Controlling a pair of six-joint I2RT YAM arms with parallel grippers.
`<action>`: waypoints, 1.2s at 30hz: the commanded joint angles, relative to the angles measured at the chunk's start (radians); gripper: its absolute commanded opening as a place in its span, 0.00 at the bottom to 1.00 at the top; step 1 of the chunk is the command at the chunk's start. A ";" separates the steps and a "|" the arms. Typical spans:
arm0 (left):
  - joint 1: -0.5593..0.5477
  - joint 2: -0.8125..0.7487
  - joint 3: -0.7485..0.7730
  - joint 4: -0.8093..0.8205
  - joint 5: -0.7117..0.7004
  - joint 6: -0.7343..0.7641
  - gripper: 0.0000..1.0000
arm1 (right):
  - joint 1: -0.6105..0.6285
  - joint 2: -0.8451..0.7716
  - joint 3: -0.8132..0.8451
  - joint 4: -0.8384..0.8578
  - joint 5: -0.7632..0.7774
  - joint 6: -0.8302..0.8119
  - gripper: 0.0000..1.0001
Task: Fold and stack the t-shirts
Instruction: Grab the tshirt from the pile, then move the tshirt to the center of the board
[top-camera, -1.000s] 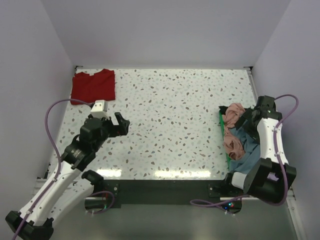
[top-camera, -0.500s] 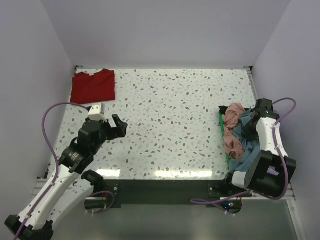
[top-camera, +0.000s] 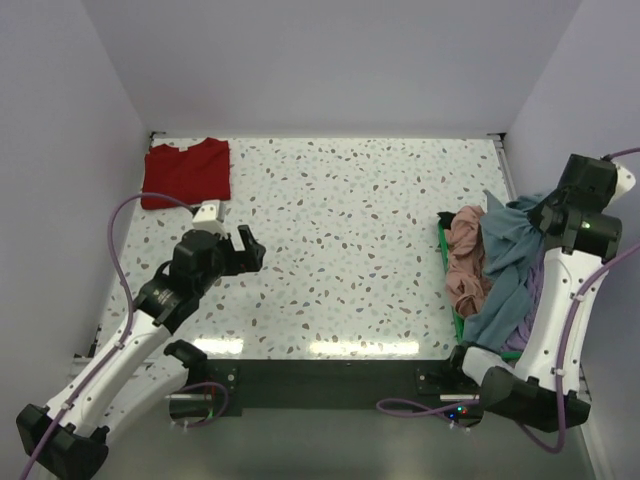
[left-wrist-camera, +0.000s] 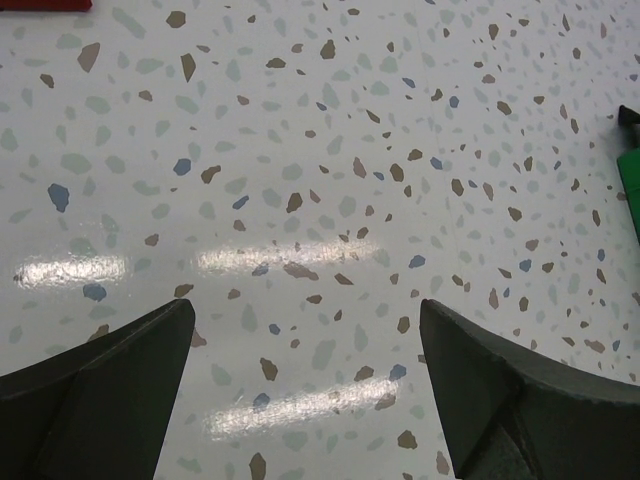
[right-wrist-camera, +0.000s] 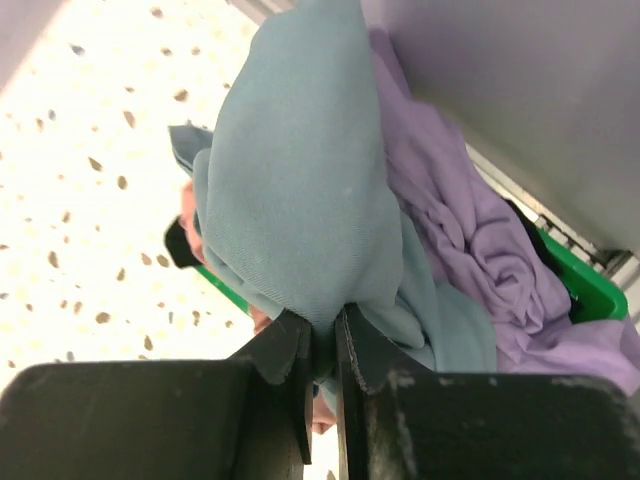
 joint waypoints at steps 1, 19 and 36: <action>-0.001 -0.002 0.043 0.062 0.026 0.011 1.00 | -0.001 -0.018 0.126 -0.014 0.021 0.036 0.00; -0.001 -0.060 0.091 0.002 0.035 0.012 1.00 | -0.001 0.146 0.734 0.401 -0.716 0.126 0.00; -0.001 -0.072 0.101 0.034 0.084 -0.031 1.00 | 0.019 0.341 0.995 0.965 -1.027 0.686 0.00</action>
